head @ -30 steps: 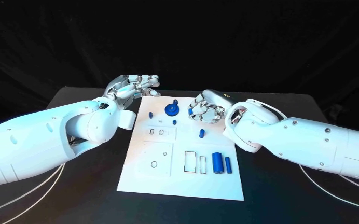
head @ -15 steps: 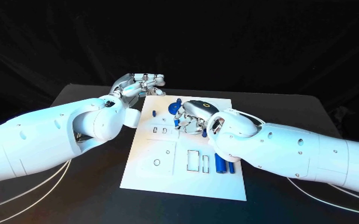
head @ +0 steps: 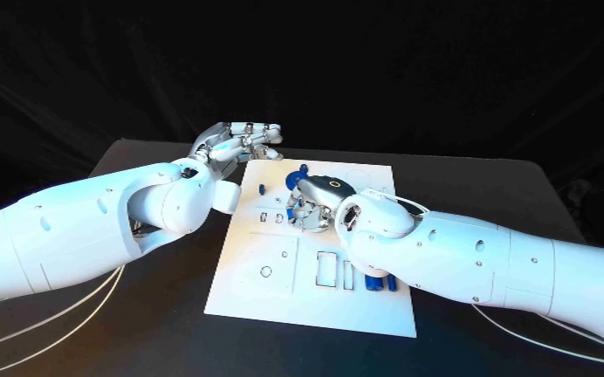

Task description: Assemble the parts on the task board

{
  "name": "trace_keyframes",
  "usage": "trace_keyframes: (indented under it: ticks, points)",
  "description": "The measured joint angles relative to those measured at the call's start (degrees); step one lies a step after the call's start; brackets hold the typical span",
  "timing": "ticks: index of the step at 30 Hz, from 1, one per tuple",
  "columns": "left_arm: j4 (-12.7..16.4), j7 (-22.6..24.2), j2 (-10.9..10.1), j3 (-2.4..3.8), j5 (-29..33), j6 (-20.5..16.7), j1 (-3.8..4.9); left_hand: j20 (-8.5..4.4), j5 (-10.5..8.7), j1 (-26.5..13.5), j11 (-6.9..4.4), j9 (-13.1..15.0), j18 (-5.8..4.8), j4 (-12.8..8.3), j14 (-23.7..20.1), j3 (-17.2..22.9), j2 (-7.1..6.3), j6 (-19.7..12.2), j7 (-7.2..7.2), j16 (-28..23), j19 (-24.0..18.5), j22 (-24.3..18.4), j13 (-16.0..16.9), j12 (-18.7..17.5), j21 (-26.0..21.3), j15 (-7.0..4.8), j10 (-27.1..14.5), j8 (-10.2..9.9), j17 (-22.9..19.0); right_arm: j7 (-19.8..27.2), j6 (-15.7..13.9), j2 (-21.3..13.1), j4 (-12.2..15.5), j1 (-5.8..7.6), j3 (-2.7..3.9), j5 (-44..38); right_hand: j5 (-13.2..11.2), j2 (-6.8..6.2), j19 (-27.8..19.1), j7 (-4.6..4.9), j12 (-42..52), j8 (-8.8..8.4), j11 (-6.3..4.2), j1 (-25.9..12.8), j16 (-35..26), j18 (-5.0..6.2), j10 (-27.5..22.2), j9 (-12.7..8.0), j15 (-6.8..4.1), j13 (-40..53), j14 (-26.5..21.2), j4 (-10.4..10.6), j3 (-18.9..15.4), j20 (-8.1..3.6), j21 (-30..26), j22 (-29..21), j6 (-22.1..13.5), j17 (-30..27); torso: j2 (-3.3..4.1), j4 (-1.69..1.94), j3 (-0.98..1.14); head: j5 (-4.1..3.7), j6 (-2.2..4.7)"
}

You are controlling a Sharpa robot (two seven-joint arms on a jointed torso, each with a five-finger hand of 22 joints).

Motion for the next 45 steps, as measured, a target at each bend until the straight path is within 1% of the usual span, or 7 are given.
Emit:
trace_keyframes:
  ticks: [11,16,18,33,39,42,45]
  points:
    - [0.1,-0.1,0.0,0.00,0.0,0.0,0.00,0.00,0.00,0.0,0.00,0.0,0.00,0.0,0.0,0.0,0.00,0.0,0.00,0.0,0.0,0.0,0.0,0.0,0.0,0.00,0.0,0.0,0.0,-0.2,0.1,1.6,-2.0,-0.68,-0.03,-1.1,-0.1,-0.09,0.0,-0.01,0.0,0.11,0.00,-0.1,0.0,0.00,0.0,0.0,0.00,0.0,0.0,0.1,0.1,0.00,0.0,0.0,0.0,0.0,0.07,-0.01,0.04,0.04,-0.14]
    - [0.1,-0.1,0.0,0.00,0.0,0.1,0.00,0.00,0.00,0.0,0.00,0.0,0.01,0.0,0.0,0.0,0.00,0.0,0.00,0.0,0.0,0.0,0.0,0.0,0.0,0.00,0.0,0.0,0.0,-0.1,0.1,2.1,-2.6,-0.94,-0.01,-1.3,0.0,-0.10,0.0,-0.02,0.0,0.11,0.00,-0.1,0.0,0.00,0.0,0.0,0.00,0.0,0.0,0.1,0.1,0.00,0.0,0.0,0.0,0.0,0.07,-0.01,0.04,0.15,-0.35]
    - [0.1,-0.1,0.0,0.00,0.0,0.1,0.00,0.00,0.00,0.0,0.00,0.0,0.00,0.0,0.0,0.0,0.00,0.0,0.00,0.0,0.0,0.0,0.0,0.0,0.0,0.00,0.0,0.0,0.0,0.0,0.1,2.2,-2.7,-0.99,0.02,-1.4,0.1,-0.34,0.0,-0.02,0.0,0.11,0.00,-0.3,0.0,0.00,0.0,0.1,0.00,0.0,0.0,0.1,0.1,0.00,0.0,0.0,0.0,0.0,0.07,-0.02,0.04,0.19,-0.39]
    - [0.2,-0.1,-0.1,0.00,0.0,0.1,0.01,0.00,0.00,0.0,0.00,0.0,0.00,0.0,0.0,0.0,0.00,0.0,0.00,0.0,0.0,0.0,0.0,0.0,0.0,0.00,0.0,0.0,0.0,0.2,0.2,2.5,-3.1,-1.32,0.12,-1.7,0.1,-0.63,0.0,-0.11,0.0,-0.03,0.00,-0.6,0.0,0.00,0.0,0.1,0.00,0.0,0.0,0.1,0.1,0.00,0.0,0.0,-0.1,0.0,0.01,-0.04,0.04,0.30,-0.69]
    - [0.2,-0.2,-0.1,0.00,0.0,0.1,0.01,0.00,0.00,0.0,0.00,0.0,0.01,0.0,0.0,0.0,0.00,0.0,0.00,0.0,0.0,0.0,0.0,0.0,0.0,0.00,0.0,0.0,0.0,0.2,0.6,2.5,-3.2,-1.30,0.18,-1.7,0.1,-1.22,0.0,-0.11,0.0,-0.08,0.00,-1.2,0.0,0.00,0.0,0.1,0.00,0.0,0.0,0.1,0.1,0.00,0.0,0.0,-0.1,0.0,0.00,-0.07,0.04,0.31,-0.74]
    - [0.2,-0.2,-0.1,0.00,0.0,0.1,0.01,0.00,0.00,0.0,0.00,0.0,0.00,0.0,0.0,0.0,0.00,0.0,0.00,0.0,0.0,0.0,0.0,0.0,0.0,0.00,0.0,0.0,0.0,0.2,0.8,2.5,-3.2,-1.28,0.21,-1.7,0.1,-1.22,0.0,0.04,0.0,-0.08,0.00,-1.2,0.0,0.00,0.0,0.0,0.00,0.0,0.0,0.1,0.1,0.00,0.0,0.0,-0.3,0.0,0.01,-0.07,0.04,0.26,-0.74]
    - [0.2,-0.2,-0.2,0.00,0.0,0.1,0.01,0.00,0.00,0.0,0.00,0.0,0.01,0.0,0.0,0.0,0.00,0.0,0.00,0.0,0.0,0.0,0.0,0.0,0.0,0.00,0.0,0.0,0.0,0.2,1.0,2.5,-3.2,-1.28,0.22,-1.8,0.1,-1.46,0.0,0.11,0.0,-0.08,0.21,-1.4,0.0,0.00,-0.2,0.0,0.00,0.0,0.0,0.1,0.1,0.00,-0.2,0.0,-0.4,0.0,0.00,-0.07,0.04,0.19,-0.72]
